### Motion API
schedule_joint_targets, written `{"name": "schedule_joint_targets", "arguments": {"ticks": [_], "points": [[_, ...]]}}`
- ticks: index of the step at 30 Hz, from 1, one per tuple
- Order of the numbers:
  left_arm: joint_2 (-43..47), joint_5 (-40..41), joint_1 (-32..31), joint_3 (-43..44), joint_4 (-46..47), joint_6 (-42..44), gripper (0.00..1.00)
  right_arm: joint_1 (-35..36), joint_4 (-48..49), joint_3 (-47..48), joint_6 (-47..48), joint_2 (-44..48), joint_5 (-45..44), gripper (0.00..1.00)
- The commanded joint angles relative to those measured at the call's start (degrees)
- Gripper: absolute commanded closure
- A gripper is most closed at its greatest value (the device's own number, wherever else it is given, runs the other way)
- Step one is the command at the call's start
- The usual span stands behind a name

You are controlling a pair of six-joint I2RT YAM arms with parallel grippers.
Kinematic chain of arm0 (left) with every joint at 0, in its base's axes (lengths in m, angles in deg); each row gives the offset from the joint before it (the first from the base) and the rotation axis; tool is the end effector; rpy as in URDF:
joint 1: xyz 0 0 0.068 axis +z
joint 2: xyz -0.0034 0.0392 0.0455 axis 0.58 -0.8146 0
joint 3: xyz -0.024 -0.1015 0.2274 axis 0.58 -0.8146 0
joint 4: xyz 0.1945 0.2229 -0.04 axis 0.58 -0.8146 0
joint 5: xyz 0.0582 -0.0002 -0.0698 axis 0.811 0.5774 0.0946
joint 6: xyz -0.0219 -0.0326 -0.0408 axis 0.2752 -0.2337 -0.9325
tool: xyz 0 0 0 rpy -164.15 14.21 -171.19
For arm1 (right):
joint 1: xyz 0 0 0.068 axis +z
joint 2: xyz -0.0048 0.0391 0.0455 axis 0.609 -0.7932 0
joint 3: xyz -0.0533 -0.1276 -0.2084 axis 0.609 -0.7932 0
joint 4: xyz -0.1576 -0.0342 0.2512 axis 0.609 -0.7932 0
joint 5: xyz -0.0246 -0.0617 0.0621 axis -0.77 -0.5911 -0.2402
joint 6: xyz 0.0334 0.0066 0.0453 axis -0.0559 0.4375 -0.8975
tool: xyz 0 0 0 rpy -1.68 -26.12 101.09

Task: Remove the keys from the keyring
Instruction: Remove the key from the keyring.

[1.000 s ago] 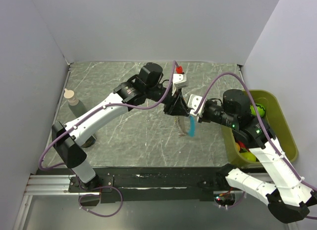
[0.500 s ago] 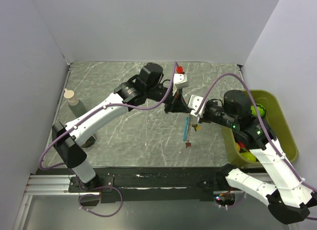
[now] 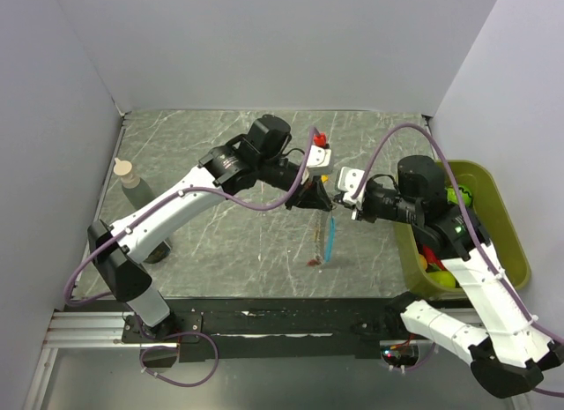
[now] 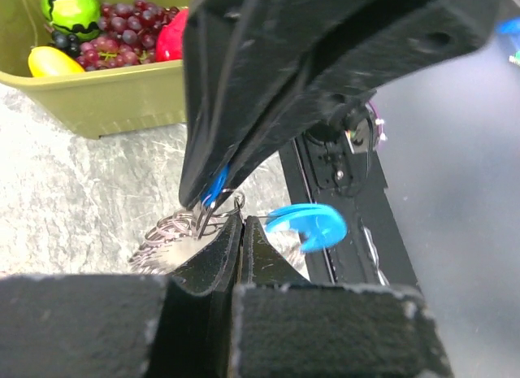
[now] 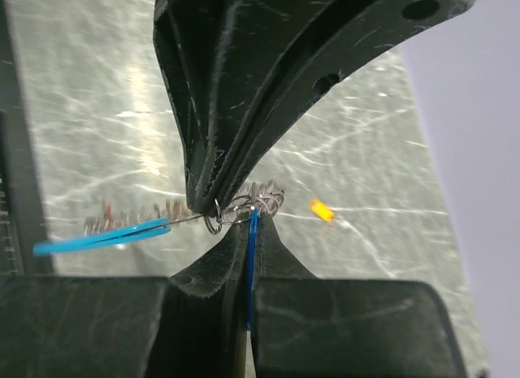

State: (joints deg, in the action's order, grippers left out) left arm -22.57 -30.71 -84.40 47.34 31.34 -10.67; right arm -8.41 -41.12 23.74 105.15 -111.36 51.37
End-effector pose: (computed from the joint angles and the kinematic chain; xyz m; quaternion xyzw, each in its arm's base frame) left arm 0.2392 -0.3217 0.3908 0.6071 0.5299 -0.4840 0.3413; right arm 0.1769 0.1205 0.4116 -0.5978 0.5714 0.1380 0.5451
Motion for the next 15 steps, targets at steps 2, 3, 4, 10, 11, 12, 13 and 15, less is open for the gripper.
{"name": "schedule_joint_targets", "arguments": {"ticks": [2, 3, 4, 10, 11, 12, 13, 15], "points": [[3.3, -4.3, -2.2, 2.3, -4.8, 6.1, 0.99, -1.2, 0.9, 4.0, -2.9, -1.9, 4.6, 1.00], [3.4, -4.5, -2.4, 2.4, -5.4, 6.4, 0.99, -1.2, 0.7, 4.3, -3.2, -2.2, 4.5, 1.00], [3.4, -4.8, -2.6, 2.5, -5.7, 6.8, 0.99, -1.3, 0.6, 4.4, -3.6, -2.9, 4.5, 1.00], [3.9, -6.6, -2.7, 3.9, -8.1, 8.6, 0.99, -4.0, 1.2, 3.6, -4.7, -3.6, 5.4, 1.00], [3.9, -7.0, -2.6, 4.2, -8.3, 8.8, 0.99, -4.4, 1.1, 3.4, -4.8, -3.7, 5.3, 1.00], [4.0, -7.7, -2.7, 4.3, -8.5, 9.0, 0.99, -5.0, 1.0, 3.1, -4.8, -3.9, 5.5, 1.00], [4.1, -8.1, -2.8, 4.4, -9.0, 9.1, 0.99, -5.7, 0.9, 2.7, -5.0, -4.1, 5.7, 1.00], [4.2, -8.8, -2.7, 4.8, -9.0, 9.1, 0.99, -6.5, 1.7, 1.3, -5.2, -3.9, 5.8, 1.00]]}}
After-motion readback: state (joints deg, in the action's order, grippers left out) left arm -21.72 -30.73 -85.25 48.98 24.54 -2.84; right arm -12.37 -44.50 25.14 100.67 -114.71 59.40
